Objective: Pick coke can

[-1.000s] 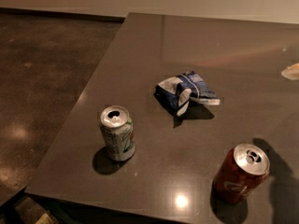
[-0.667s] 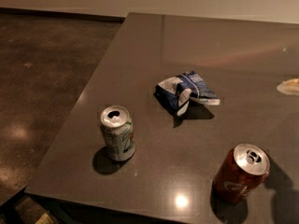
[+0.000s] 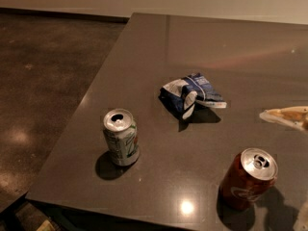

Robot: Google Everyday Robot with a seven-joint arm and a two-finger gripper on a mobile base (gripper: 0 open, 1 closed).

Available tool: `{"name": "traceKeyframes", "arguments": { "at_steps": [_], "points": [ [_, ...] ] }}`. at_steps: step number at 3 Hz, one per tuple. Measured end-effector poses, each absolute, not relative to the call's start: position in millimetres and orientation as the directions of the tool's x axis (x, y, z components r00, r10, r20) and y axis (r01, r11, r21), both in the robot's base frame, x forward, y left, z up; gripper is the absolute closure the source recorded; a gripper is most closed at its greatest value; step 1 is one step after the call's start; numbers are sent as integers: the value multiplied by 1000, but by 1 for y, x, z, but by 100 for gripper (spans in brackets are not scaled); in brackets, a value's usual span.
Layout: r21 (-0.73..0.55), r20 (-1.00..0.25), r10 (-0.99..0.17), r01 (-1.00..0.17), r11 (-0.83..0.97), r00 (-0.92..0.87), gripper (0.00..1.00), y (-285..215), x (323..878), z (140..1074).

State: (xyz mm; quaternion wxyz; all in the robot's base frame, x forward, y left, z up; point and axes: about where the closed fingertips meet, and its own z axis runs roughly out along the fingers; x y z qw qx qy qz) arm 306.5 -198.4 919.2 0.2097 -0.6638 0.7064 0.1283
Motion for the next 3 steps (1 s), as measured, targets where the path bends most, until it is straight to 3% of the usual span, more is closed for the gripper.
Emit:
{"name": "traceKeyframes", "arguments": {
  "at_steps": [2,3],
  "points": [
    [-86,-549,-836,-995,53,3,0,-159,295,911],
    [-88,-563,-826,-995,51,8,18,-149,294,904]
  ]
}}
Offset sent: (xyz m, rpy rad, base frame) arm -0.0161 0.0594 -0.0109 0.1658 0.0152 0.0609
